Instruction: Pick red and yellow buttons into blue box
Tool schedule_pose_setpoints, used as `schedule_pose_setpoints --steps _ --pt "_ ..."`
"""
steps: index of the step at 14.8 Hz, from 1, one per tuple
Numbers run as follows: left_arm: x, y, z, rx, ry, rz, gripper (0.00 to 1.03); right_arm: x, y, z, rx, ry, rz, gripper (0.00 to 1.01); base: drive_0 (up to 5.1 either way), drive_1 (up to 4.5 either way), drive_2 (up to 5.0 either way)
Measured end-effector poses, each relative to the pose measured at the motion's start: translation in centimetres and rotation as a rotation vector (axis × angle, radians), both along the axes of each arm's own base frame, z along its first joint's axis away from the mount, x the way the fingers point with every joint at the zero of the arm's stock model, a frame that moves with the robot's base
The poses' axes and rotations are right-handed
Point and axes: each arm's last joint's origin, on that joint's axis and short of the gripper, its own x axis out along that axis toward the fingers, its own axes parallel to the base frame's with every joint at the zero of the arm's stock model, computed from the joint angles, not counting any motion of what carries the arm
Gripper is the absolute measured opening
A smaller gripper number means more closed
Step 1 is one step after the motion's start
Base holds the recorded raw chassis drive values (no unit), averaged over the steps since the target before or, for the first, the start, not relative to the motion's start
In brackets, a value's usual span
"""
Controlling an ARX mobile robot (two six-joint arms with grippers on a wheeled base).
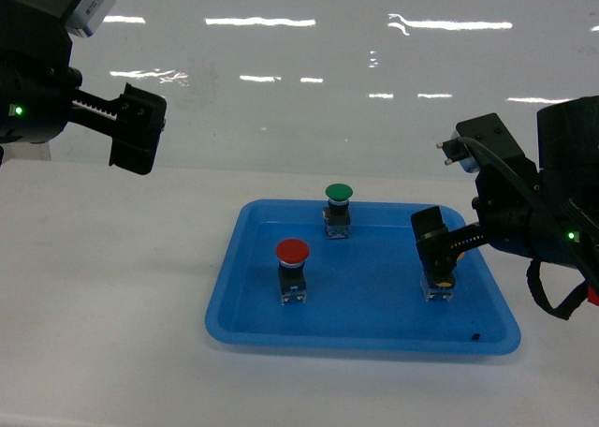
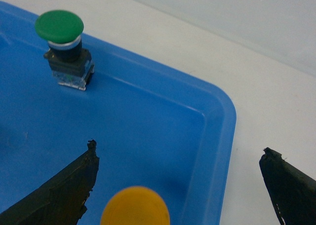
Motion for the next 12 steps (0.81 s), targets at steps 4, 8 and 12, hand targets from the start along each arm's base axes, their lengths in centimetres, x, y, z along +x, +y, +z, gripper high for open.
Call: schedule_pose_setpoints --steps 4,8,12 --pt "0.0 0.0 0.0 0.0 0.0 0.0 0.98 1.9 0.9 -0.8 -0.003 0.028 0.018 0.98 0.0 0.0 0.0" --pt "0.0 0.0 0.0 0.0 0.0 0.0 0.98 2.2 0.9 -2.1 0.005 0.046 0.02 0.98 0.0 0.0 0.0" --pt "0.0 0.0 0.0 0.0 0.0 0.0 0.98 2.0 1.0 -3.3 0.004 0.073 0.022 0.98 0.0 0.0 0.0"
